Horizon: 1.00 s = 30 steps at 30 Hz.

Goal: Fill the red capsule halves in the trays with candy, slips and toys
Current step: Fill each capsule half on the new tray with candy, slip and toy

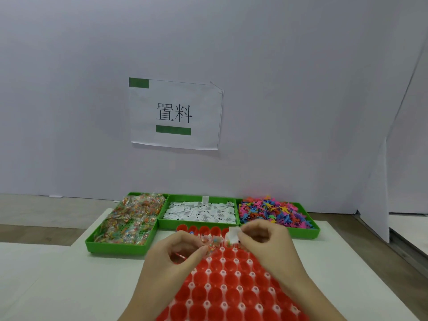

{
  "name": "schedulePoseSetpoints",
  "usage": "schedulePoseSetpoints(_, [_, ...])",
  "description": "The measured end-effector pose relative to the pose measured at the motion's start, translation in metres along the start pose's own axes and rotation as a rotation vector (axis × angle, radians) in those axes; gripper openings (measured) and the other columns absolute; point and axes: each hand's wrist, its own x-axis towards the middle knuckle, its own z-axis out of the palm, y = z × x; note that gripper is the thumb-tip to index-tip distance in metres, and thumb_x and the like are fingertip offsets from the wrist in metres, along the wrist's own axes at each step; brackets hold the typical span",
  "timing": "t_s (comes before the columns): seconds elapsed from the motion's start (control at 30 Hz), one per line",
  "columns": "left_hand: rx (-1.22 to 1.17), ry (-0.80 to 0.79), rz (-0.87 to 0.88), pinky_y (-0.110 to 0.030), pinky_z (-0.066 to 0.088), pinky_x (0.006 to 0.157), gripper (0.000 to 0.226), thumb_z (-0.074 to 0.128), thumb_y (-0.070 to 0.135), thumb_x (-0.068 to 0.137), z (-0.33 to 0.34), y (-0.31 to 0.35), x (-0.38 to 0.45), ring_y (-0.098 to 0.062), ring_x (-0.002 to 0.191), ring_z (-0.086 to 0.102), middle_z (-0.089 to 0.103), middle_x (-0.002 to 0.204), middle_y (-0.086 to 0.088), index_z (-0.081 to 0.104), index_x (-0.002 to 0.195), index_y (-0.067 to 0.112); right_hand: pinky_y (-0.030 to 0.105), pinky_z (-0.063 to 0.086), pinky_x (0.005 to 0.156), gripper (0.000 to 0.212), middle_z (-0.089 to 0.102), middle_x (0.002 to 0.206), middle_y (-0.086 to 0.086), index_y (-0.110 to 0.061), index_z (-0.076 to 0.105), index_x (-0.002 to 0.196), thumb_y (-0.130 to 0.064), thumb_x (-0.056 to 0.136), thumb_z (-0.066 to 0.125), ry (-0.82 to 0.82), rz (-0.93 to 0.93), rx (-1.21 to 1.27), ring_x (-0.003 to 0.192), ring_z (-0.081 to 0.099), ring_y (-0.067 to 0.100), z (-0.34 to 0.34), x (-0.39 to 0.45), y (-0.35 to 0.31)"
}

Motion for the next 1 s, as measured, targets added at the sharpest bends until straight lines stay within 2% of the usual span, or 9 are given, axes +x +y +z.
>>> schedulePoseSetpoints(0.13, [0.054,0.057,-0.017,-0.032,0.059,0.071,0.011,0.083,0.026,0.083,-0.008,-0.011,0.006,-0.011,0.076,0.074,0.078,0.079,0.003,0.076,0.083,0.033,0.004,0.046,0.059,0.006,0.070,0.072,-0.012,-0.018,0.074,0.083,-0.021,0.086,0.079,0.022,-0.008,-0.247,0.066,0.064,-0.001,0.018,0.071,0.006])
schedulePoseSetpoints(0.2, [0.077,0.082,-0.020,-0.034,0.059,0.072,0.011,0.084,0.027,0.083,-0.011,-0.015,0.007,-0.010,0.076,0.074,0.078,0.078,0.004,0.076,0.083,0.035,0.007,0.045,0.060,0.009,0.069,0.075,-0.004,-0.012,0.074,0.084,-0.020,0.088,0.077,0.022,0.017,-0.329,0.068,0.063,0.006,0.028,0.101,0.014])
schedulePoseSetpoints(0.3, [0.103,0.123,-0.026,-0.026,0.057,0.068,0.013,0.084,0.028,0.083,-0.015,-0.021,0.009,-0.009,0.074,0.073,0.077,0.077,0.006,0.075,0.081,0.037,0.024,0.056,0.073,0.007,0.074,0.086,0.006,-0.006,0.076,0.087,-0.013,0.088,0.075,0.003,0.059,-0.461,0.072,0.063,0.011,0.043,0.123,0.032])
schedulePoseSetpoints(0.37, [0.106,0.140,-0.038,-0.019,0.053,0.065,0.014,0.083,0.027,0.083,-0.018,-0.024,0.011,-0.008,0.074,0.073,0.077,0.078,0.006,0.075,0.079,0.038,0.018,0.052,0.067,0.007,0.076,0.089,0.006,-0.007,0.076,0.083,-0.012,0.088,0.078,-0.030,0.039,-0.529,0.064,0.058,0.002,0.050,0.126,0.041])
schedulePoseSetpoints(0.53, [0.120,0.144,-0.053,-0.015,0.051,0.063,0.014,0.084,0.026,0.082,-0.019,-0.028,0.013,-0.008,0.072,0.073,0.077,0.077,0.005,0.075,0.074,0.031,0.017,0.048,0.070,0.012,0.066,0.078,-0.003,-0.011,0.072,0.082,-0.019,0.087,0.080,-0.091,0.028,-0.482,0.067,0.056,0.001,0.052,0.126,0.049])
schedulePoseSetpoints(0.6, [0.123,0.139,-0.060,-0.014,0.051,0.063,0.012,0.085,0.026,0.082,-0.019,-0.028,0.013,-0.008,0.072,0.073,0.077,0.075,0.006,0.075,0.075,0.029,0.010,0.042,0.065,0.010,0.062,0.080,-0.006,-0.011,0.072,0.087,-0.019,0.089,0.078,-0.091,0.009,-0.477,0.069,0.053,-0.001,0.048,0.124,0.052])
schedulePoseSetpoints(0.73, [0.137,0.126,-0.059,-0.013,0.050,0.062,0.015,0.085,0.025,0.082,-0.017,-0.027,0.013,-0.007,0.073,0.073,0.077,0.075,0.007,0.075,0.080,0.037,0.008,0.038,0.064,0.010,0.064,0.083,-0.006,-0.010,0.076,0.094,-0.017,0.096,0.070,-0.100,-0.021,-0.508,0.074,0.055,0.000,0.039,0.120,0.059])
schedulePoseSetpoints(0.83, [0.152,0.118,-0.054,-0.013,0.050,0.062,0.016,0.085,0.025,0.082,-0.017,-0.028,0.013,-0.006,0.074,0.073,0.078,0.077,0.008,0.075,0.082,0.038,0.012,0.040,0.065,0.013,0.063,0.076,-0.007,-0.014,0.073,0.083,-0.018,0.095,0.070,-0.104,-0.015,-0.519,0.069,0.056,0.002,0.035,0.118,0.062])
schedulePoseSetpoints(1.0, [0.169,0.124,-0.058,-0.013,0.051,0.063,0.016,0.085,0.026,0.081,-0.018,-0.027,0.012,-0.004,0.074,0.073,0.078,0.078,0.008,0.075,0.081,0.037,0.009,0.039,0.064,0.031,0.061,0.065,-0.010,-0.011,0.071,0.072,-0.037,0.082,0.083,-0.106,-0.031,-0.543,0.062,0.055,-0.003,0.036,0.113,0.063])
